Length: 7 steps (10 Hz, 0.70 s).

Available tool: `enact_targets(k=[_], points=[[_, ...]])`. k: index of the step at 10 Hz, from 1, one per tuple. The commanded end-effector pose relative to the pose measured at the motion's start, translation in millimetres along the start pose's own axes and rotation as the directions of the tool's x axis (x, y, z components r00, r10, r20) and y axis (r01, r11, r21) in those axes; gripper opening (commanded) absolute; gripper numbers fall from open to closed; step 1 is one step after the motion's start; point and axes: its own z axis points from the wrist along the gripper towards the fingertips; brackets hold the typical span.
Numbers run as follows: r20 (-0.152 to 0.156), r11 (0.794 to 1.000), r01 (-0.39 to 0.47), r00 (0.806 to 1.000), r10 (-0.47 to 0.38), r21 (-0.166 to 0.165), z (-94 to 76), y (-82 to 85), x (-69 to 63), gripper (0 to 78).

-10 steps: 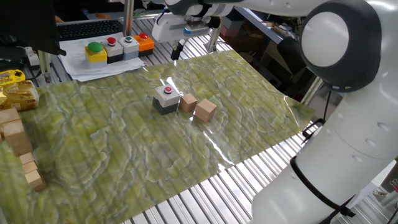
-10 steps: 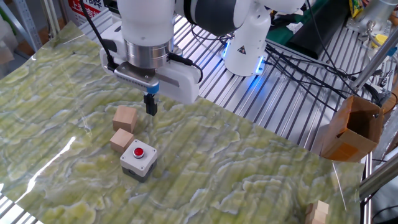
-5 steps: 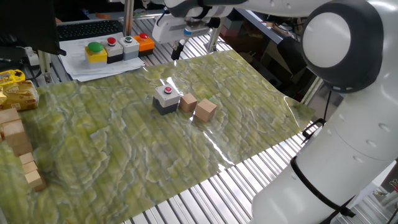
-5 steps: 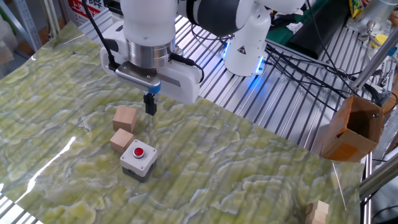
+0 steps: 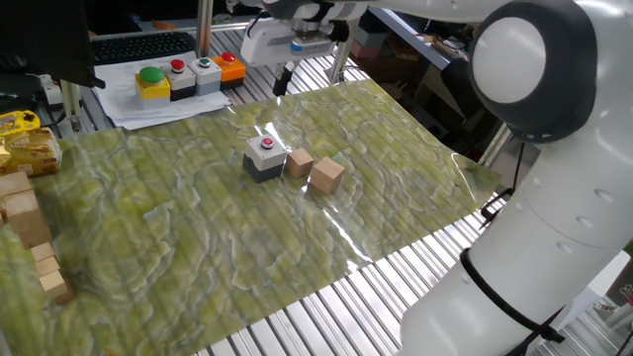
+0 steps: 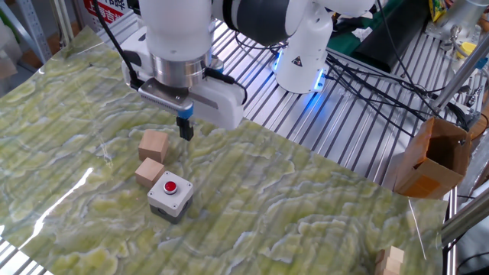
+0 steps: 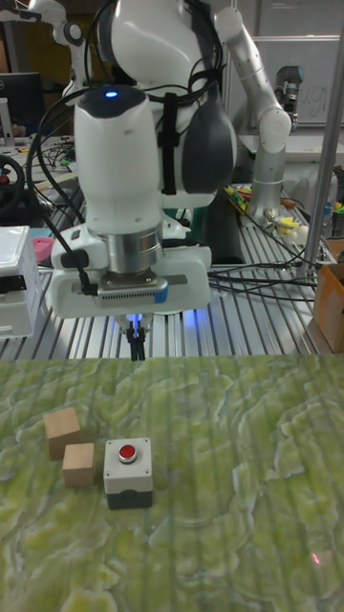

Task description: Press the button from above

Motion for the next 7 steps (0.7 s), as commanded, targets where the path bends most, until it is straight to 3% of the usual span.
enact_targets(k=[1, 3, 5, 7], points=[[-0.083, 0.999, -0.026, 0.996, 0.028, 0.024, -1.4, 0.0, -0.6, 0.0], [-0.084, 0.999, -0.023, 0.996, 0.025, 0.022, -1.4, 0.0, -0.6, 0.0], [-0.044, 0.999, -0.02, 0.999, 0.021, 0.027, -1.4, 0.0, -0.6, 0.0], [-0.044, 0.999, -0.023, 0.999, 0.024, 0.032, -1.4, 0.0, -0.6, 0.0]])
